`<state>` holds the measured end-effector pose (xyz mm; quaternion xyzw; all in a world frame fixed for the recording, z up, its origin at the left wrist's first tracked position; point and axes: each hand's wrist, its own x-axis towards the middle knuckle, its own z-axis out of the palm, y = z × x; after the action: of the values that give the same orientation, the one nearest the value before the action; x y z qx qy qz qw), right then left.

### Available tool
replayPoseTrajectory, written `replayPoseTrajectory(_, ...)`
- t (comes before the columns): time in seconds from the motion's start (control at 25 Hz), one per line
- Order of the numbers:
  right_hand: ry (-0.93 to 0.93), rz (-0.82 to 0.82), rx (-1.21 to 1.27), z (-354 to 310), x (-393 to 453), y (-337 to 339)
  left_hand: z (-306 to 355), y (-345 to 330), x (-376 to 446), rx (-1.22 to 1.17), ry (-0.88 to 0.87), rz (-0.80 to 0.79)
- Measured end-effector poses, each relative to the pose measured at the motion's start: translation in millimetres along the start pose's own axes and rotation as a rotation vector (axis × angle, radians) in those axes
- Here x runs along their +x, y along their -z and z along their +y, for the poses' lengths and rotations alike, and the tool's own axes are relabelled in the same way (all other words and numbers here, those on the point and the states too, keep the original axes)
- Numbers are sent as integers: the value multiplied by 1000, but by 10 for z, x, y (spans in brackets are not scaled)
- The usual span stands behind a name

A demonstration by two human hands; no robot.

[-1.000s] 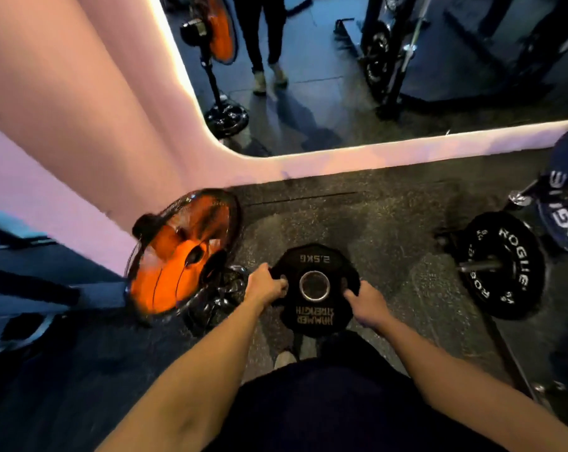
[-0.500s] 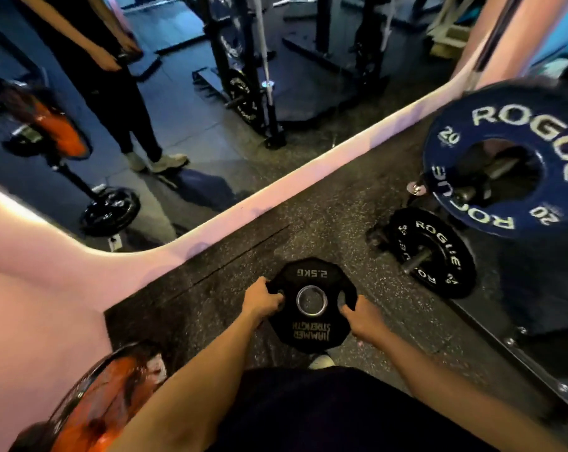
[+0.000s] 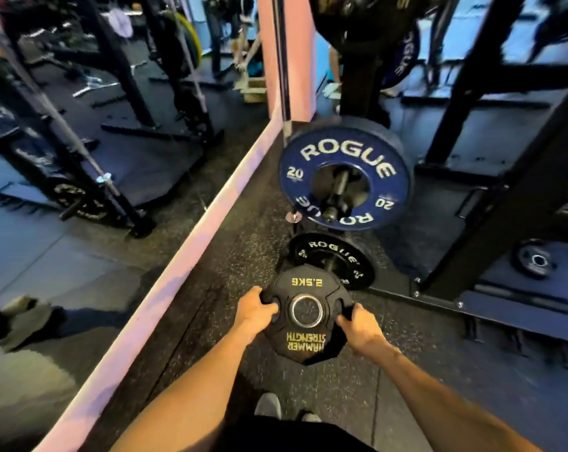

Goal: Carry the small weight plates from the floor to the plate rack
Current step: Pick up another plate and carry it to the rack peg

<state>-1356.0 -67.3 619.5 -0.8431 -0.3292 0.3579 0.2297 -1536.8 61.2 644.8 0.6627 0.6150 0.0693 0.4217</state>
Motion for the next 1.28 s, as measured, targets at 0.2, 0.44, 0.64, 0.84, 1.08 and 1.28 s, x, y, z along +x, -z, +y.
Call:
replayPoseTrajectory(0.2,102,259,68,-692,189,757,1053,575,436,-3,-346,63)
replayPoseTrajectory(0.44,332,627,158,-1973,93,2041,2688,1671,541,-137,-755,224)
replayPoseTrajectory(0.64,502,863,112,-2994,-348,3066,3870,2648,159,-215,-1060,330)
replayPoseTrajectory(0.84,622,1025,55,-3822,-800,3958,4732,3444,-341,-269,-1236,517)
replayPoseTrajectory(1.08,699,1122,29,-4472,-1158,4685,5456,4048,-638,-266,-1361,656)
replayPoseTrajectory(1.28,697,1187,-53,-4836,-1044,5094,5882,4293,-494,-251,-1390,705)
